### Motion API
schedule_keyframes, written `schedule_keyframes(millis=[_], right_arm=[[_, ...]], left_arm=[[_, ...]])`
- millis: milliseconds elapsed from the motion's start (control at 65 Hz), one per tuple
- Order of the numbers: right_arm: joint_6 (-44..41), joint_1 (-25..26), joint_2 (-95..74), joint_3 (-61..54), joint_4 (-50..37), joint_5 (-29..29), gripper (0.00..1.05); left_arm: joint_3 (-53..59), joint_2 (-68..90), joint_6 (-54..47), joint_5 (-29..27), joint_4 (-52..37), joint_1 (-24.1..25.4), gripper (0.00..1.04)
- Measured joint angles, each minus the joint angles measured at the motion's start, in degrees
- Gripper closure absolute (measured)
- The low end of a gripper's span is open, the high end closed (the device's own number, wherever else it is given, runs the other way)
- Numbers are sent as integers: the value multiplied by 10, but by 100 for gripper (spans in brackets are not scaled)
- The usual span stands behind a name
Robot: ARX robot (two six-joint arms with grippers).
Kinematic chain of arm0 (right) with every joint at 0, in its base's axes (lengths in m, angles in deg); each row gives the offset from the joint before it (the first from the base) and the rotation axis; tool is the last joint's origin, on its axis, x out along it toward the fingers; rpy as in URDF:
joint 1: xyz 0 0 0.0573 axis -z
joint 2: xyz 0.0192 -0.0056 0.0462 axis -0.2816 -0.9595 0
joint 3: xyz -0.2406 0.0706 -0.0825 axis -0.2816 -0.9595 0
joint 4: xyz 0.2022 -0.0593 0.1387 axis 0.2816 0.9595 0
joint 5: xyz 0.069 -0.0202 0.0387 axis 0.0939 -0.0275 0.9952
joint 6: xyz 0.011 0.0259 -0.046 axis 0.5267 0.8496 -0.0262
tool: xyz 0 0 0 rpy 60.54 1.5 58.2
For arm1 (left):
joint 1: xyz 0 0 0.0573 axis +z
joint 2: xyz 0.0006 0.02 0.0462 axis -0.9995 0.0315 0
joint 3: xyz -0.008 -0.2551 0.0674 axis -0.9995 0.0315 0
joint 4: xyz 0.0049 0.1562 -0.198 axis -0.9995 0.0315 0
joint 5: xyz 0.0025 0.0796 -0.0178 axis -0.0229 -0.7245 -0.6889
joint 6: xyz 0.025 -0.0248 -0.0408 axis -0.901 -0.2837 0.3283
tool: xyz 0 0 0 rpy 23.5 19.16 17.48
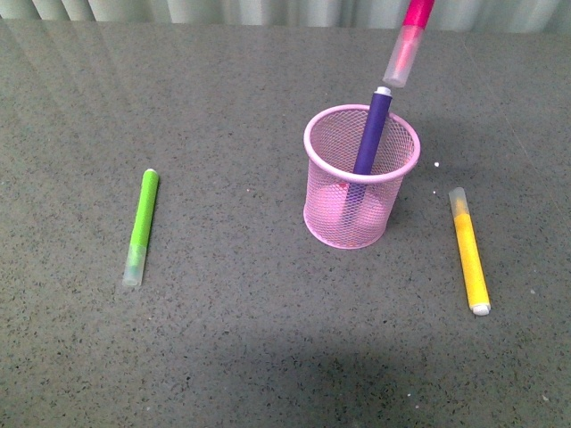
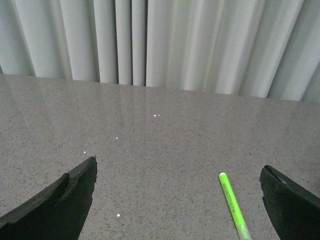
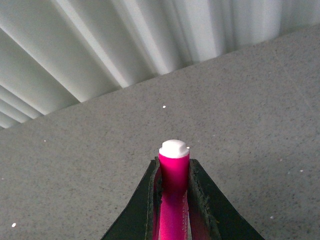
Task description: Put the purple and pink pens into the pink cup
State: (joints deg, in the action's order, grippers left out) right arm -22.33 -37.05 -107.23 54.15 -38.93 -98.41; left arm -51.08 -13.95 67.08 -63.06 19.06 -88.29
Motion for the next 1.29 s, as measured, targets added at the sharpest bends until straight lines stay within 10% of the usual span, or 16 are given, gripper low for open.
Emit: schedule_keyframes(millis=[939,1293], right_arm=[[129,-13,-54,-90,-154,-21,97],[129,-7,-54,-94,-165,-13,38]], left_arm=[[0,0,0,0,0,0,8],[0,0,0,0,0,0,8]])
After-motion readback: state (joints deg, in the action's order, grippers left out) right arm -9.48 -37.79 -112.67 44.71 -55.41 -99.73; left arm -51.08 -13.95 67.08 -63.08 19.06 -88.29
